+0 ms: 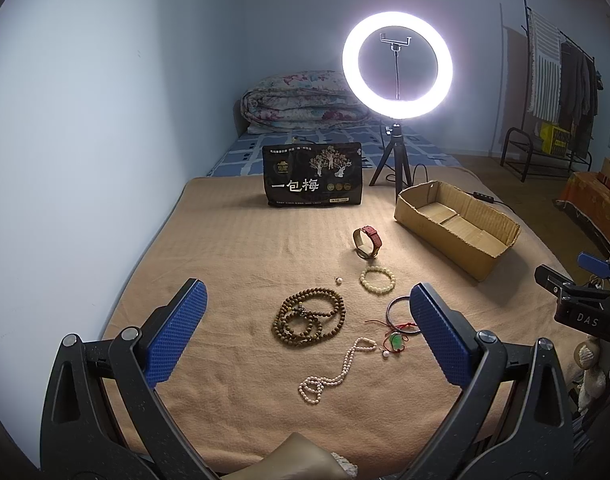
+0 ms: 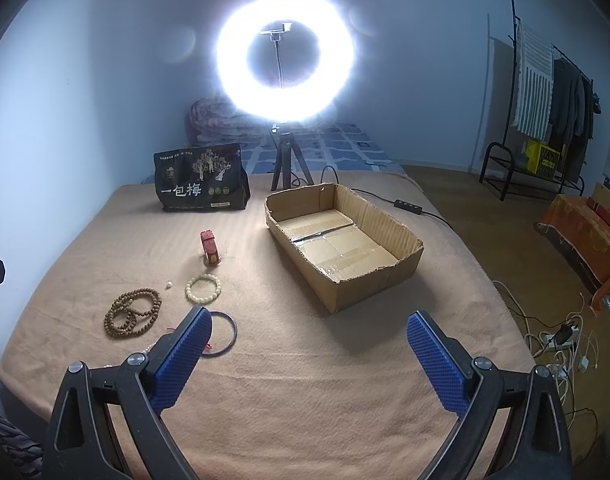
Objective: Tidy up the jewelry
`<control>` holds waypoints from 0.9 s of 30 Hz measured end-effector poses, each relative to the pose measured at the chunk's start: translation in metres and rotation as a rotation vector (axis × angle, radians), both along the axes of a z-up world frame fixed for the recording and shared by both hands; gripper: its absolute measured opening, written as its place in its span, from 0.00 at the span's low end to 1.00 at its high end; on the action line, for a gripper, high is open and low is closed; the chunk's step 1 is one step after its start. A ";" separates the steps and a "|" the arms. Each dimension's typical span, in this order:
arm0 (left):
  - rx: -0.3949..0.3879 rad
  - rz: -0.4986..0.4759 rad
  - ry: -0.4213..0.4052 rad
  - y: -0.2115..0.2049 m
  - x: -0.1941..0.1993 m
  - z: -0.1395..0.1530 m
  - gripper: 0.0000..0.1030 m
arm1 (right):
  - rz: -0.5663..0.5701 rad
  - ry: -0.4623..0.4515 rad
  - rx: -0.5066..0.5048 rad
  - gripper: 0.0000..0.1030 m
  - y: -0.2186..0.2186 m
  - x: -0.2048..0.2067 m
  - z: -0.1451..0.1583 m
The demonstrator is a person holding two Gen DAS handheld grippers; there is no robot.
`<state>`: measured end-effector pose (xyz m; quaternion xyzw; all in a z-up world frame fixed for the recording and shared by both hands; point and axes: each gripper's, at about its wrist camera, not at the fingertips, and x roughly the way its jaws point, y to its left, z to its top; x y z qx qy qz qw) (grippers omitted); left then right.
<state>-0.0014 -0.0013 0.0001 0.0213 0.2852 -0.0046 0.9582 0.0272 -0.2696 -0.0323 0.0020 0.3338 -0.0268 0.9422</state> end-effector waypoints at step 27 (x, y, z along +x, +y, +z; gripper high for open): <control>0.000 0.000 0.001 0.000 0.000 0.000 1.00 | 0.002 0.006 0.002 0.97 0.000 -0.002 -0.003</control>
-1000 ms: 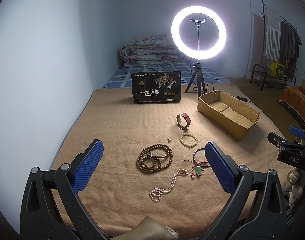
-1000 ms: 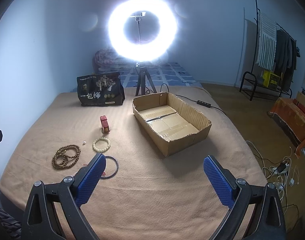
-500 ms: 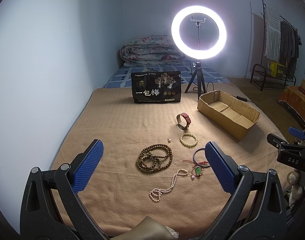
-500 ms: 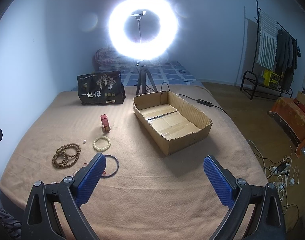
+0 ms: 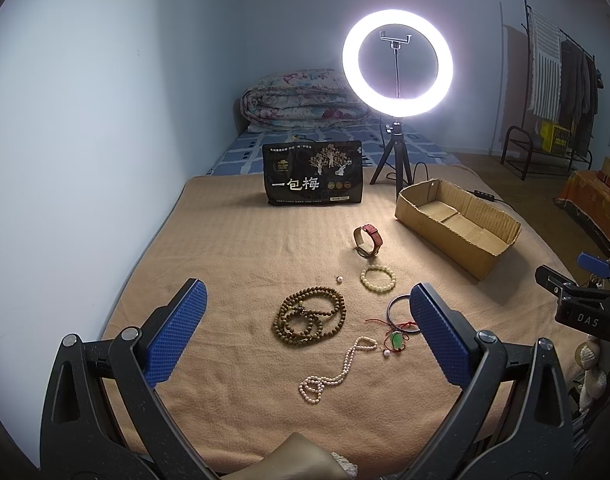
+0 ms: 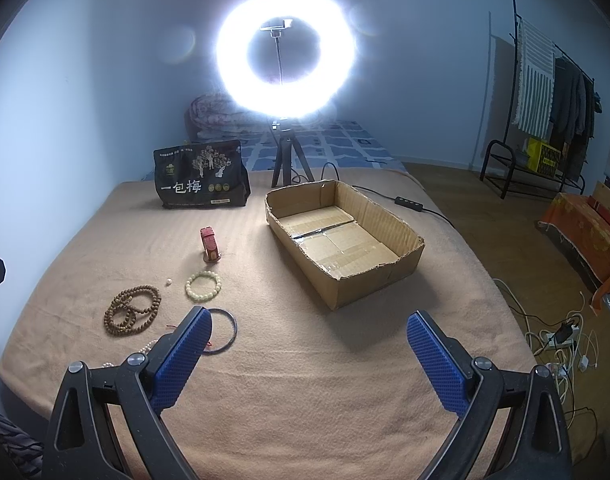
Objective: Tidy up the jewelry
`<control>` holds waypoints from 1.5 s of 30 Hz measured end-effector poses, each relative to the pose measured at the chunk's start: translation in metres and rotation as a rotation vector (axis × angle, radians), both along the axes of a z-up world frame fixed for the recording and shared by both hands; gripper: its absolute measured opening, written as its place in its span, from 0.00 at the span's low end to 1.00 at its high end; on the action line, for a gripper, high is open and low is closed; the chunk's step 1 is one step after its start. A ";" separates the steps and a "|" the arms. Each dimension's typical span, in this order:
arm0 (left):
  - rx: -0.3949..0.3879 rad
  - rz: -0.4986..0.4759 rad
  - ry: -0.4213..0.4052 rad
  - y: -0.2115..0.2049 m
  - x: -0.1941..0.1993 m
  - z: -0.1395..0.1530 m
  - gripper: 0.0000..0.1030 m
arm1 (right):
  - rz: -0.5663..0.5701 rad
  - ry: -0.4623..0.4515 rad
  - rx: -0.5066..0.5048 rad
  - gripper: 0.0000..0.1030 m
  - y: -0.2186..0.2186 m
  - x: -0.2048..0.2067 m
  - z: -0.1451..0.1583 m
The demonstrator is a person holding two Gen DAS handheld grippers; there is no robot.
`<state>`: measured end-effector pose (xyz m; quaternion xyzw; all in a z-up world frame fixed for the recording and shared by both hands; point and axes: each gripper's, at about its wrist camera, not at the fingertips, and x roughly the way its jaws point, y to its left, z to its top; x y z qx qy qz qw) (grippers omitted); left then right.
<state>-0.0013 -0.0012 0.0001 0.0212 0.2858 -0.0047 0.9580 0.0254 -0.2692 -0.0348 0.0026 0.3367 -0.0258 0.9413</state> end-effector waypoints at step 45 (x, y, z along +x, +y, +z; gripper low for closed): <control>-0.031 0.018 0.189 0.052 0.052 -0.036 1.00 | 0.154 0.122 -0.005 0.88 0.035 0.048 -0.021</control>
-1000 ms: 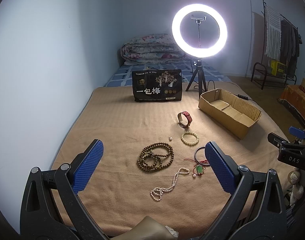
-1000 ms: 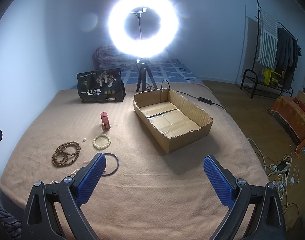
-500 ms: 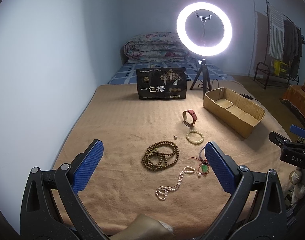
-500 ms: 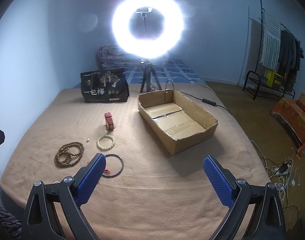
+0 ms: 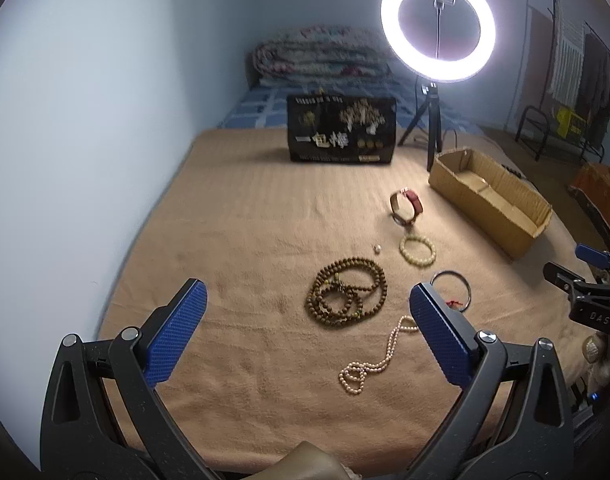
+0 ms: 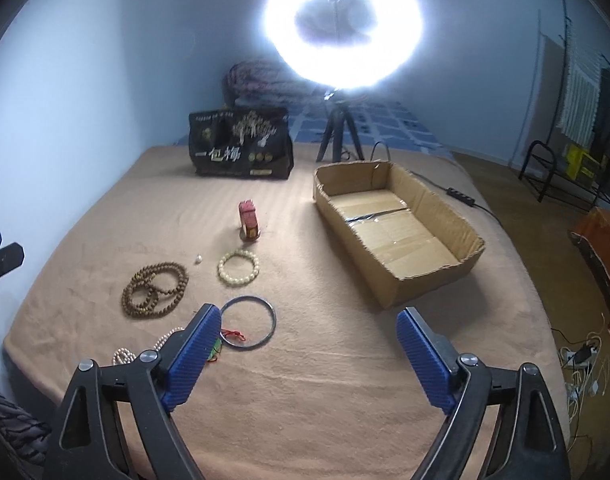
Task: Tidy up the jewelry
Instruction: 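Reach the right gripper to the blue bangle while the left gripper approaches the brown bead strand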
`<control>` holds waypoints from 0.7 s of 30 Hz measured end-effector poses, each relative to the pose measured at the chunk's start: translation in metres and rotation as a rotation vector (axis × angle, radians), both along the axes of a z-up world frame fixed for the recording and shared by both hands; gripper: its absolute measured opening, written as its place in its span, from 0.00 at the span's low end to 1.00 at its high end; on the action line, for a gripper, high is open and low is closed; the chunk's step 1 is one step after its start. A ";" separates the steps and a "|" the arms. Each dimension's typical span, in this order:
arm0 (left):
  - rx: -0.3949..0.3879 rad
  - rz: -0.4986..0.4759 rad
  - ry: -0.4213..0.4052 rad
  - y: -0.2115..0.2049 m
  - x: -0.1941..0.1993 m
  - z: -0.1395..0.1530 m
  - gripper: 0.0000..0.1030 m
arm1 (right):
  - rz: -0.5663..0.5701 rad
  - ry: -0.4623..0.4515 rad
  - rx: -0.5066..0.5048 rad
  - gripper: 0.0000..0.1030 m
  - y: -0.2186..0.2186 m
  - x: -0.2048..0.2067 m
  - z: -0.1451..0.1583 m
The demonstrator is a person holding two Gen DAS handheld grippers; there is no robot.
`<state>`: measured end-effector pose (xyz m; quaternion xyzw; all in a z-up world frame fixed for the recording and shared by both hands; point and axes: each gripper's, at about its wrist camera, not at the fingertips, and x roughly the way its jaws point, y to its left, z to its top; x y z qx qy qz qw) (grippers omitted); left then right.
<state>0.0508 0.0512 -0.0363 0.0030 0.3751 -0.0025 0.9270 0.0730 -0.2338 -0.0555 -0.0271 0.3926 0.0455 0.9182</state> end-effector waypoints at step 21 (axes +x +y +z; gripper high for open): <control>-0.064 -0.144 0.271 -0.010 0.088 -0.083 0.93 | 0.139 0.170 -0.035 0.94 0.020 0.063 -0.070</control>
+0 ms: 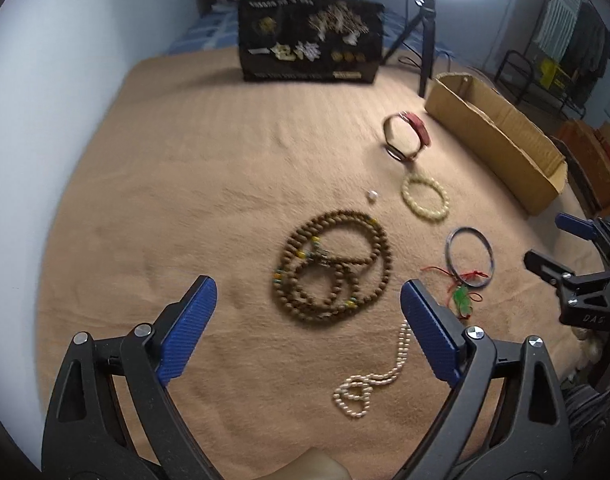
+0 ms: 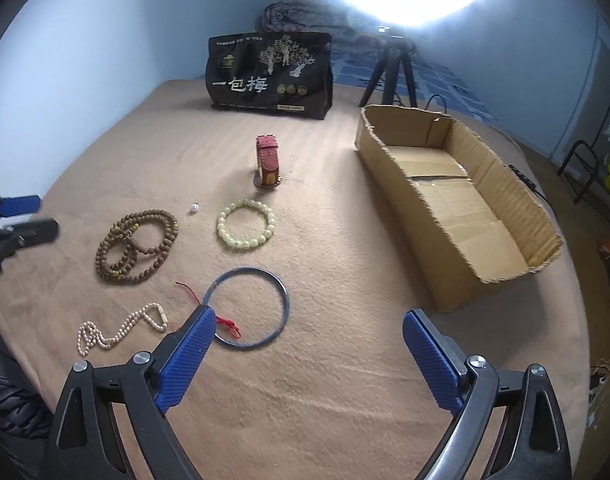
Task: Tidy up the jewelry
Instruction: 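Reach the right gripper to the blue bangle while the left gripper approaches the brown bead strand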
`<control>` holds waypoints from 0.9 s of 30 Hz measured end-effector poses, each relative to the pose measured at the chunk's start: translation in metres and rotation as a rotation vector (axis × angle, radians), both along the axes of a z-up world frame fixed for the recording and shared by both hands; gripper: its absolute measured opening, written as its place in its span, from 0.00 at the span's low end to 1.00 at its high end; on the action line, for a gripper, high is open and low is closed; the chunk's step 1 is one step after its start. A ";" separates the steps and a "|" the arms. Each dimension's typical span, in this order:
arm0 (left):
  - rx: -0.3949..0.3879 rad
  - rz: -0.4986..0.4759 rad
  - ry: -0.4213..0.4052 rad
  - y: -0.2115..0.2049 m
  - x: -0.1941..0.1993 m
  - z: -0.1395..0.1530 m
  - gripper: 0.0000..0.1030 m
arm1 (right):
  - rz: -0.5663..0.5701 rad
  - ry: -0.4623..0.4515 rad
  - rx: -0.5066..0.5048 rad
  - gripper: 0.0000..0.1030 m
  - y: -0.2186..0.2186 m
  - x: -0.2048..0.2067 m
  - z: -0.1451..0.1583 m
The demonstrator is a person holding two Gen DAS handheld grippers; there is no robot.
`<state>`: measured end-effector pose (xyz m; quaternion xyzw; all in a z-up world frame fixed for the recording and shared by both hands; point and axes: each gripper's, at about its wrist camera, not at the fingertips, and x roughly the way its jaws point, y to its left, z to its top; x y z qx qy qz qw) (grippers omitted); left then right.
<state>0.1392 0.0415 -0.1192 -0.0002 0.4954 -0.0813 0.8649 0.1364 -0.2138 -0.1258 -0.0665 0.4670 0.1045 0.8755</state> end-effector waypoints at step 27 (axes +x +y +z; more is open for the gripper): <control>0.146 -0.038 0.139 -0.026 0.040 -0.073 0.93 | 0.120 0.114 -0.009 0.98 0.039 0.027 -0.048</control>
